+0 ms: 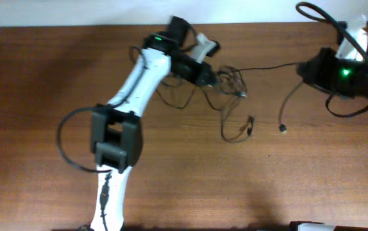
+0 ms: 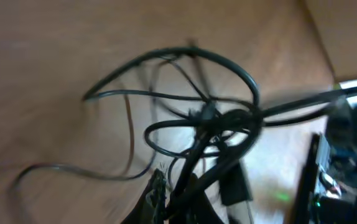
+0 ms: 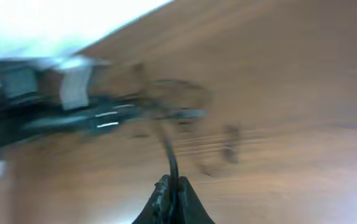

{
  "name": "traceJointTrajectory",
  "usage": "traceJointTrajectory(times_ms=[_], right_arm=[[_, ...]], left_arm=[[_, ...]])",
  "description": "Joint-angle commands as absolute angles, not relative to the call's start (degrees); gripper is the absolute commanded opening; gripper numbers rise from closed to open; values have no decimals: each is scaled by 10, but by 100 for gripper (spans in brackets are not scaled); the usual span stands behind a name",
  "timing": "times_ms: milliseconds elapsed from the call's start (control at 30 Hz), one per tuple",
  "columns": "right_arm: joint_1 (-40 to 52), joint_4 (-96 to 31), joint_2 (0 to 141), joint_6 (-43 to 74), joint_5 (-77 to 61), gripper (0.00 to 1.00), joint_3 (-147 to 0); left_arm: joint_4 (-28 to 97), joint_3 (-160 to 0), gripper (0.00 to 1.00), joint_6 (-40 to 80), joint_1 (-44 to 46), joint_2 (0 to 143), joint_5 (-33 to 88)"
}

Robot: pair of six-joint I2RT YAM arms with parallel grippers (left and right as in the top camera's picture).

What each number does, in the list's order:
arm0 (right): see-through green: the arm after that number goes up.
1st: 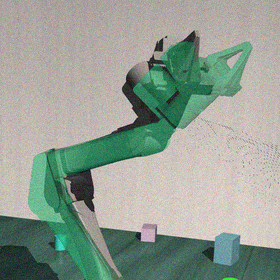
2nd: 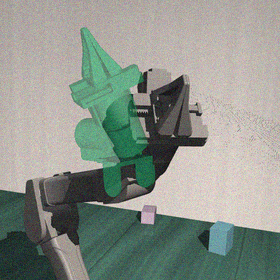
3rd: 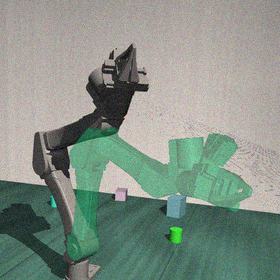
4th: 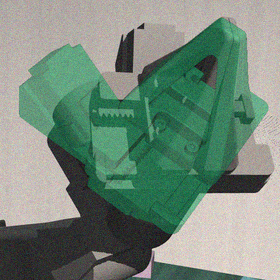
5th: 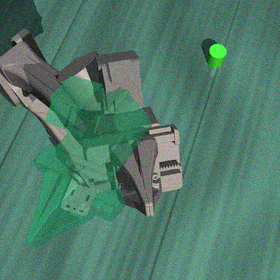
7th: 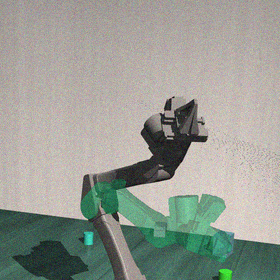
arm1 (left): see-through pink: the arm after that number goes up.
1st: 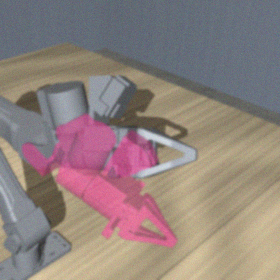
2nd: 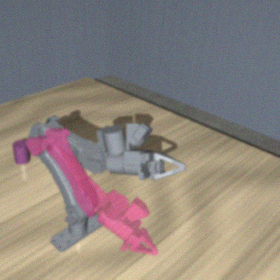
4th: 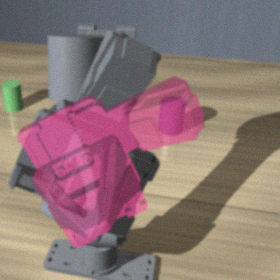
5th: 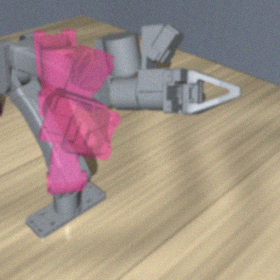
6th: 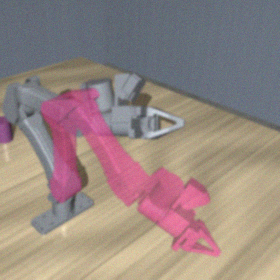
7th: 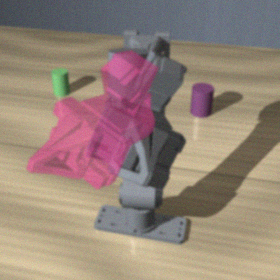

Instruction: Untangle cables

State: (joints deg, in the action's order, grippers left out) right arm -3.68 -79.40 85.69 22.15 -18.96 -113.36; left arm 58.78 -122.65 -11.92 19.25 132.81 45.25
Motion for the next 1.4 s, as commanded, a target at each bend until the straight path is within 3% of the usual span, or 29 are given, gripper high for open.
traceJointTrajectory(times_ms=[0, 200, 233, 267, 333, 433, 467, 567, 1100, 1367], right_arm=[[-61, -821, 869, 232, 1, 4, -1144], [-67, -860, 932, 214, -30, 4, -1144], [-67, -862, 942, 194, -52, 10, -1144], [-67, -864, 954, 170, -84, 24, -1144], [-67, -863, 968, 131, -137, 58, -1144], [-67, -847, 967, 70, -221, 84, -1145], [-67, -840, 966, 54, -252, 86, -1146], [-58, -812, 968, 47, -296, 86, -1146], [68, -678, 1044, 97, -266, 80, -1146], [63, -655, 1046, 118, -296, 75, -1146]], left_arm=[[609, -1230, 0, -108, 155, 1249, 395], [625, -1230, 0, -108, 140, 1193, 392], [625, -1230, 0, -108, 140, 1186, 392], [625, -1230, 0, -108, 141, 1180, 392], [625, -1230, 0, -107, 141, 1171, 392], [625, -1230, 0, -107, 141, 1170, 407], [626, -1230, 0, -107, 141, 1169, 419], [626, -1231, 0, -107, 141, 1167, 461], [699, -1230, 0, -108, 142, 1099, 571], [719, -1230, 0, -108, 149, 1099, 526]])
